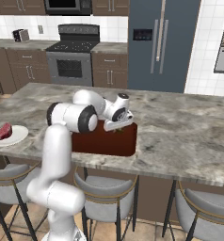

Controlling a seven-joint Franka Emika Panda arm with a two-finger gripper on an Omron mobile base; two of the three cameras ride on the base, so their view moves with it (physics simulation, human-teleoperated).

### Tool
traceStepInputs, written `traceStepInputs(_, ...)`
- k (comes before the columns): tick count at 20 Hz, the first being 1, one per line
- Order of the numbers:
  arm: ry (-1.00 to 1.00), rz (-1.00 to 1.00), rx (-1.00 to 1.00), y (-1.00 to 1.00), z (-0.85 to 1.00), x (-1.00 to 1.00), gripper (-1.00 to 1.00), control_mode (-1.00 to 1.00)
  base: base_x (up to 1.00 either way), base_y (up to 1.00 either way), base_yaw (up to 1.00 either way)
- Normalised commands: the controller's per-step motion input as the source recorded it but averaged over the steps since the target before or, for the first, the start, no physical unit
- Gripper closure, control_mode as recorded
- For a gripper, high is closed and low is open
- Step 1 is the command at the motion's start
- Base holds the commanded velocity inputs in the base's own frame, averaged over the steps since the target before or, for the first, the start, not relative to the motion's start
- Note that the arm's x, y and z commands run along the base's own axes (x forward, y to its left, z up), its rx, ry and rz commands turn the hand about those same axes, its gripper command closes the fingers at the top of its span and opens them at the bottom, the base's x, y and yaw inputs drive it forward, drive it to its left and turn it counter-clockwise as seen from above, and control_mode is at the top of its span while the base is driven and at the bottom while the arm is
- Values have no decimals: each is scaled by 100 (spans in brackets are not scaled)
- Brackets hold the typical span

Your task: Create a steak meal by picking up the steak and asparagus from the tray and placing them on the plate. Leave the kiwi on the tray.

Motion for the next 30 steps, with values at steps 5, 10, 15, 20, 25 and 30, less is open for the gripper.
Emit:
traceStepInputs(5, -16, 0, 0, 11, 84, -100, 100, -100, 0, 0, 0)
traceStepInputs(10, -13, -8, 0, 37, 100, -92, 100, -100, 0, 0, 0)
traceStepInputs(15, -1, -9, 0, 71, 97, -69, 100, -100, 0, 0, 0)
traceStepInputs(20, 0, -10, 3, 84, 68, -50, 100, -100, 0, 0, 0)
traceStepInputs(25, 0, -11, 9, 81, 16, -39, 100, -100, 0, 0, 0)
traceStepInputs(30, 0, -16, 14, 76, 0, -25, 100, -100, 0, 0, 0)
